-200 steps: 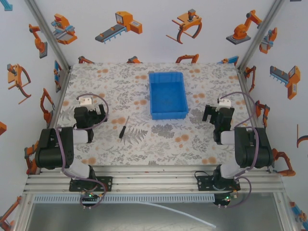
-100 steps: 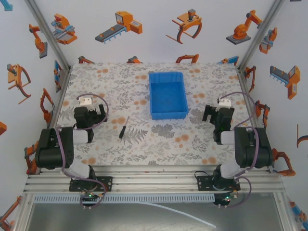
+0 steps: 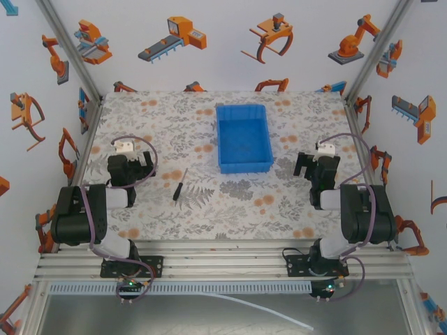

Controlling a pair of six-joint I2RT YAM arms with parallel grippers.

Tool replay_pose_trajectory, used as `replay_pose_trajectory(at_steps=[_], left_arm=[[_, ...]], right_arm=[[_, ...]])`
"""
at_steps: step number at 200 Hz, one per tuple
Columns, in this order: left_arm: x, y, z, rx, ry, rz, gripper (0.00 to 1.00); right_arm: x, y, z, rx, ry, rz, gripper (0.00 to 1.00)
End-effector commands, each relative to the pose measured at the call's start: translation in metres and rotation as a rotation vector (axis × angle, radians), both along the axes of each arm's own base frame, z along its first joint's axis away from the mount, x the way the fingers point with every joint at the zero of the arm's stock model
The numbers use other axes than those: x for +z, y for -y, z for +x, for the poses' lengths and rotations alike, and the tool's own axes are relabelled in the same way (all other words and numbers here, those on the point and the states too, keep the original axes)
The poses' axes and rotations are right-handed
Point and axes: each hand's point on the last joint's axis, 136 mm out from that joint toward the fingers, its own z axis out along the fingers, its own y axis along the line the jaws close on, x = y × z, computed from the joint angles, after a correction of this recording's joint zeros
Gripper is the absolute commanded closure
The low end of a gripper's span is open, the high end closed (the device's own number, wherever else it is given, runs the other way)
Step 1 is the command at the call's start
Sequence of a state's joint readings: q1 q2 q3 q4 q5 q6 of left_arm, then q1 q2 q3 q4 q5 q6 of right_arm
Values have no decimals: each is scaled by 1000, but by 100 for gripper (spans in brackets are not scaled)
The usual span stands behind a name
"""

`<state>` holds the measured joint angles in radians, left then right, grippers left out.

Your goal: Put the screwdriver in the bin

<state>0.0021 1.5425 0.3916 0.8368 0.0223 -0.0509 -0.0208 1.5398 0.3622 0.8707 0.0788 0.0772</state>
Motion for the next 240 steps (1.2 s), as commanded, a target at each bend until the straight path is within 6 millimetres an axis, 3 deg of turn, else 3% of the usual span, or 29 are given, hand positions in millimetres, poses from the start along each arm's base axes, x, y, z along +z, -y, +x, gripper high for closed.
replay_pose_trajectory(at_steps=[1, 49, 84, 121, 139, 162, 196, 201, 222, 240], left_arm=[[6, 1, 5, -7, 11, 15, 3], [12, 1, 7, -8, 0, 21, 3], [33, 2, 9, -21, -99, 32, 3], [65, 2, -5, -39, -241, 67, 3], [86, 23, -25, -157, -373, 52, 3], [103, 58, -53, -346, -499, -7, 3], [94, 100, -81, -484, -586, -46, 0], [91, 106, -85, -499, -602, -60, 3], [83, 125, -96, -533, -596, -150, 5], [76, 141, -102, -558, -605, -91, 5]], right_arm=[[9, 3, 8, 2, 25, 6, 1], [12, 7, 7, -24, 20, 7, 2], [34, 17, 5, -80, 4, -1, 2], [65, 26, -10, -180, -76, 61, 6], [80, 19, -24, -205, -150, 136, 6], [100, -15, -44, -122, -180, 185, 8], [107, -54, -85, -56, -282, 205, 10], [106, -58, -92, -46, -299, 210, 10], [105, -67, -114, -39, -343, 244, 13], [106, -71, -127, -37, -370, 274, 14]])
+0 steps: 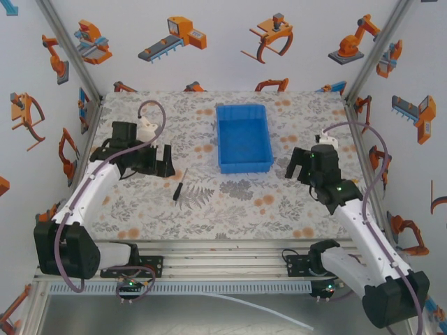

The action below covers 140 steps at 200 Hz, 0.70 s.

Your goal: Put the screwdriver in the bin

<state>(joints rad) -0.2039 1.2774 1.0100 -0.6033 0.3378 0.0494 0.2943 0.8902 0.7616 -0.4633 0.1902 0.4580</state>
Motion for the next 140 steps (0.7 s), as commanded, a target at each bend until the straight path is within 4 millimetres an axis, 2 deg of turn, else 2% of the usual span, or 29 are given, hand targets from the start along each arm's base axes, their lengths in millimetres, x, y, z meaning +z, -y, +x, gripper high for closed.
replay_pose_trajectory(at_steps=[1, 11, 33, 49, 73, 109, 140], left_arm=[[-8, 22, -22, -43, -61, -15, 5], [-17, 30, -24, -51, -87, 6, 5], [-38, 36, -26, 13, -188, 22, 7], [-59, 34, -26, 54, -216, 64, 8], [-84, 31, -25, 91, -241, 96, 14], [-106, 27, -24, 143, -270, 137, 15], [-113, 26, -18, 171, -271, 171, 22]], right_arm=[[-9, 4, -31, -51, -114, 31, 15], [-7, 2, -36, -46, -120, 43, 16], [-2, 3, -43, -57, -134, 49, 16], [5, 4, -45, -62, -128, 54, 16], [15, 4, -45, -69, -122, 61, 17], [17, -1, -46, -63, -115, 81, 17], [18, 0, -46, -71, -100, 90, 17]])
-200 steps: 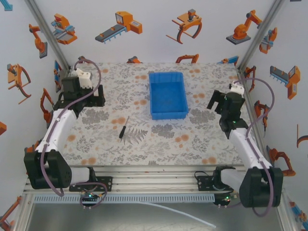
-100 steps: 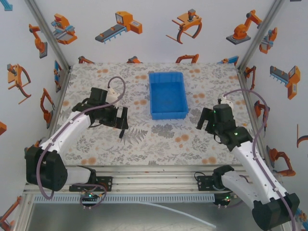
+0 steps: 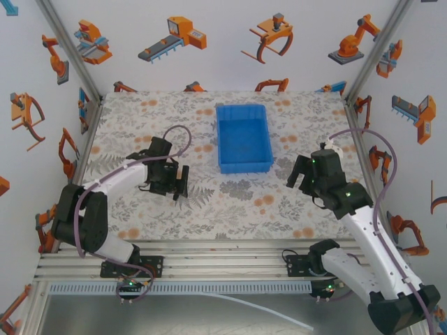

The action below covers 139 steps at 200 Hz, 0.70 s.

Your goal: Put the screwdriver in the bin

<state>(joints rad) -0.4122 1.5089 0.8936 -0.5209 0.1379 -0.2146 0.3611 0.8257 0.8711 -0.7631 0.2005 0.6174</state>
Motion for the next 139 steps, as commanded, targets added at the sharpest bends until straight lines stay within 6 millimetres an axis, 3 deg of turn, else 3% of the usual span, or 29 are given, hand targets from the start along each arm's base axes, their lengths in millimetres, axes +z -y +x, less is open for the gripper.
replay_pose_trajectory(at_steps=[1, 101, 139], left_arm=[[-3, -2, 10, 50, 21, 28, 22], [-32, 3, 18, 28, -2, 182, 36], [-36, 3, 18, 9, 3, 222, 50]], right_arm=[[9, 2, -3, -26, 26, 17, 17], [15, 19, -33, -47, 66, 14, 17], [17, 20, -33, -40, 77, 2, 17]])
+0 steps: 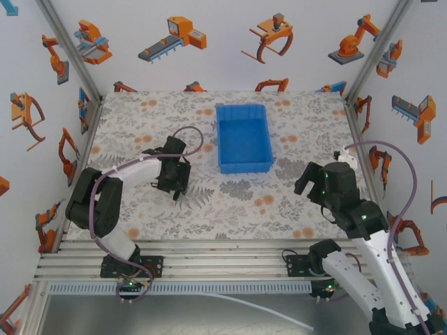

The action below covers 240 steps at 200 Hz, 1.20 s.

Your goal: Put the screwdriver in the bin

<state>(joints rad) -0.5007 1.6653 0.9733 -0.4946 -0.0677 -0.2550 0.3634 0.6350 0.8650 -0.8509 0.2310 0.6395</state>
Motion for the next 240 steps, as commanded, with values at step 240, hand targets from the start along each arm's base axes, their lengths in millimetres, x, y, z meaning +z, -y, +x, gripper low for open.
replay_pose_trajectory(at_steps=[240], left_arm=[[76, 20, 54, -89, 237, 87, 86]], right_arm=[[-8, -5, 15, 23, -21, -52, 17]])
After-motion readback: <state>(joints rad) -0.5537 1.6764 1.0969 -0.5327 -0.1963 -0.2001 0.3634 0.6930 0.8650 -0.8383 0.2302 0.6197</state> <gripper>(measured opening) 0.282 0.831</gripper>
